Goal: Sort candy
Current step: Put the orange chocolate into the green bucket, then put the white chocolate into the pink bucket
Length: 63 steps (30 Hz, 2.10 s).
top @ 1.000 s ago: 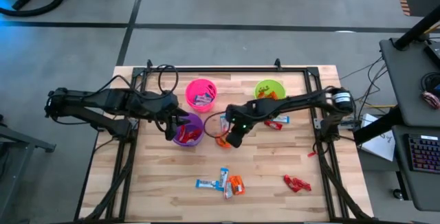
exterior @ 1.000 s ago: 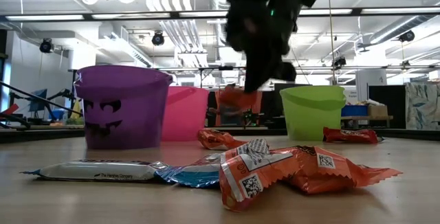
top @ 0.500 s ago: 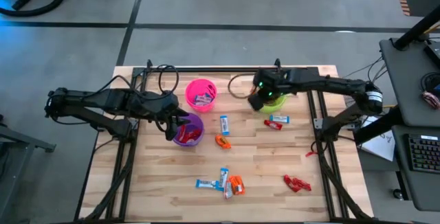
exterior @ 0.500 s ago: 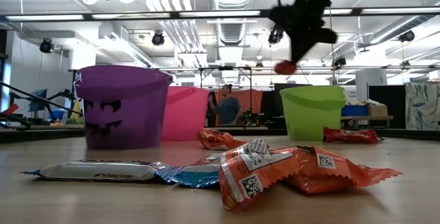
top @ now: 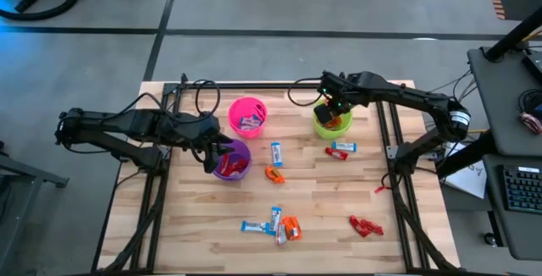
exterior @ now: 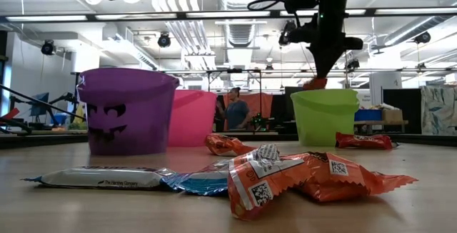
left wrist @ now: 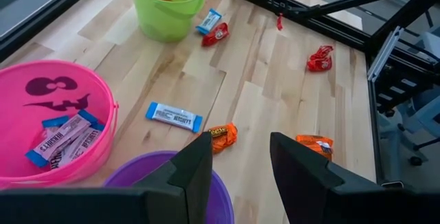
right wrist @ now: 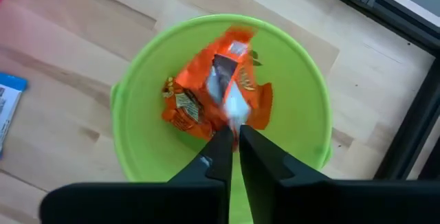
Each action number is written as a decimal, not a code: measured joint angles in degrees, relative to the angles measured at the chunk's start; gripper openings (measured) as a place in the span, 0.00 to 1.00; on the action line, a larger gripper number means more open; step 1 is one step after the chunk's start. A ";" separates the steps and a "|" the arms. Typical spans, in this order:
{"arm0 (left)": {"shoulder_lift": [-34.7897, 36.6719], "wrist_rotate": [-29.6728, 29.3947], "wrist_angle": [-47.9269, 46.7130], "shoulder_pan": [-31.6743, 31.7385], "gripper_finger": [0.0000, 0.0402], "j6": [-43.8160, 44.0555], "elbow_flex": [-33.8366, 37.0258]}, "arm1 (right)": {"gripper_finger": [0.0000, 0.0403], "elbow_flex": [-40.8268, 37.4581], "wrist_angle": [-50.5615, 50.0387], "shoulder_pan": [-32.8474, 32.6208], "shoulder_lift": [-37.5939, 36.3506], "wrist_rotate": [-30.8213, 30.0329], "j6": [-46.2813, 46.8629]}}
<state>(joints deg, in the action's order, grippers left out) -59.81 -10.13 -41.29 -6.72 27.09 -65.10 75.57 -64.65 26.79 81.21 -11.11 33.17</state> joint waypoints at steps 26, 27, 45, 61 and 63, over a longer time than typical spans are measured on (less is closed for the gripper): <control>-6.22 3.50 -4.04 -13.06 0.32 2.72 0.00 | 0.29 11.55 -4.01 -12.32 -4.83 8.31 5.05; -7.41 2.99 -3.21 -14.36 0.32 2.80 0.00 | 0.29 12.08 -3.96 -14.09 -5.12 8.30 6.44; -29.65 -5.07 14.58 -33.43 0.31 4.48 3.77 | 0.29 13.07 -3.84 -33.36 -5.80 1.91 18.20; -42.19 -6.93 24.80 -32.86 0.34 8.06 3.14 | 0.29 13.00 -3.82 -33.58 -5.80 1.89 15.64; -42.86 -7.68 25.47 -32.91 0.38 8.89 3.10 | 0.29 12.87 -3.78 -33.57 -5.80 1.89 15.30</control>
<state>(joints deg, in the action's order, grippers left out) -102.67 -17.81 -15.83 -39.64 35.99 -62.00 88.44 -68.42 -6.79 75.42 -9.21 48.47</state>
